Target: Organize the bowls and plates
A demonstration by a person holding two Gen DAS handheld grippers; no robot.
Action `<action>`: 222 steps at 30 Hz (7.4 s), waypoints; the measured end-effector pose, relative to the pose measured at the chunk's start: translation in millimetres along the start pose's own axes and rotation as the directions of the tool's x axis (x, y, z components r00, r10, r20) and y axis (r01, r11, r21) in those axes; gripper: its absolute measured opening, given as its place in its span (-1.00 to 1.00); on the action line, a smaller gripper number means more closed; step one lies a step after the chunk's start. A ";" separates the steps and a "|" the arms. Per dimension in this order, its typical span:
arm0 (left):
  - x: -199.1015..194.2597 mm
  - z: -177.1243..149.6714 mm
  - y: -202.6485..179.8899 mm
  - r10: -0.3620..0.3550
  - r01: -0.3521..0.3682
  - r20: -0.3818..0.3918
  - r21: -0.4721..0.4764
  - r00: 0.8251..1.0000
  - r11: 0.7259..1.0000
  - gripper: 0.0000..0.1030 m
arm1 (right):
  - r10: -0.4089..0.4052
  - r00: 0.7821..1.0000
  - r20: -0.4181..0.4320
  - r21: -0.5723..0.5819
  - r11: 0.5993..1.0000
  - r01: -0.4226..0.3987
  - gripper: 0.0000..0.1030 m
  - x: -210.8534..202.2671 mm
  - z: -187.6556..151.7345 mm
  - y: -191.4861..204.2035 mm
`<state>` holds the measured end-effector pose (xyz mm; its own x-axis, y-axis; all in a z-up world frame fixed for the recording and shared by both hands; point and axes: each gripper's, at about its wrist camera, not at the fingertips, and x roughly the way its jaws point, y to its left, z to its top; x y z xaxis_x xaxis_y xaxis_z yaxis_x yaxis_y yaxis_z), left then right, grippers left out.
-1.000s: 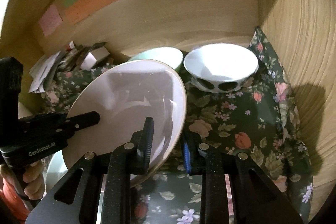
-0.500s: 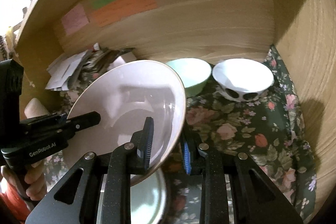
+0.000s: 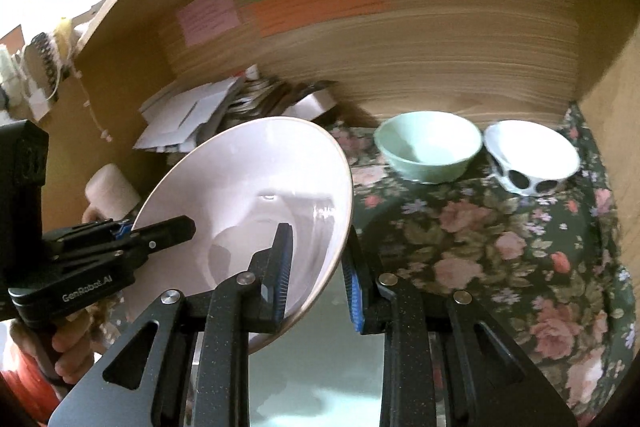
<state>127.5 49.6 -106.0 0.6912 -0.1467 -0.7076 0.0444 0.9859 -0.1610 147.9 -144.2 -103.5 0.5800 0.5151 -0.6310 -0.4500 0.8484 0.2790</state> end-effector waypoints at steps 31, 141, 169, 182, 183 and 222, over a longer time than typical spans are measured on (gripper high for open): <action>-28.5 -68.2 122.0 0.093 -0.103 -0.063 -0.170 0.994 0.980 -0.62 | 0.108 0.972 -0.210 -0.104 0.986 -0.132 -0.57 78.0 -26.6 104.4; 174.2 99.1 -12.6 0.077 -0.063 -0.208 0.070 0.975 0.996 0.32 | -0.052 0.936 -0.349 -0.006 0.999 0.053 -0.60 138.7 44.8 -100.5; 194.0 74.6 -40.1 0.049 -0.004 -0.315 0.142 0.948 0.990 -0.39 | -0.069 0.962 -0.263 0.079 0.993 0.093 -0.52 111.7 32.9 -95.5; 128.3 84.4 -44.0 0.012 0.012 -0.159 0.148 0.987 0.989 -0.40 | -0.081 0.987 -0.142 0.061 0.994 0.091 -0.52 61.9 49.0 -73.0; 122.4 84.9 -43.4 0.009 0.013 -0.147 0.145 0.989 0.989 -0.40 | -0.082 0.988 -0.135 0.057 0.994 0.090 -0.52 57.8 50.0 -70.0; -35.7 5.9 62.4 0.059 -0.059 0.013 -0.042 0.998 0.997 -0.40 | 0.052 0.997 -0.065 -0.100 0.993 -0.058 -0.53 26.8 22.3 78.7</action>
<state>109.9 116.8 -86.7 0.7017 -0.0871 -0.7071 -0.0263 0.9886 -0.1479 143.2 -61.0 -82.3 0.5102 0.5496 -0.6616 -0.5490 0.8002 0.2413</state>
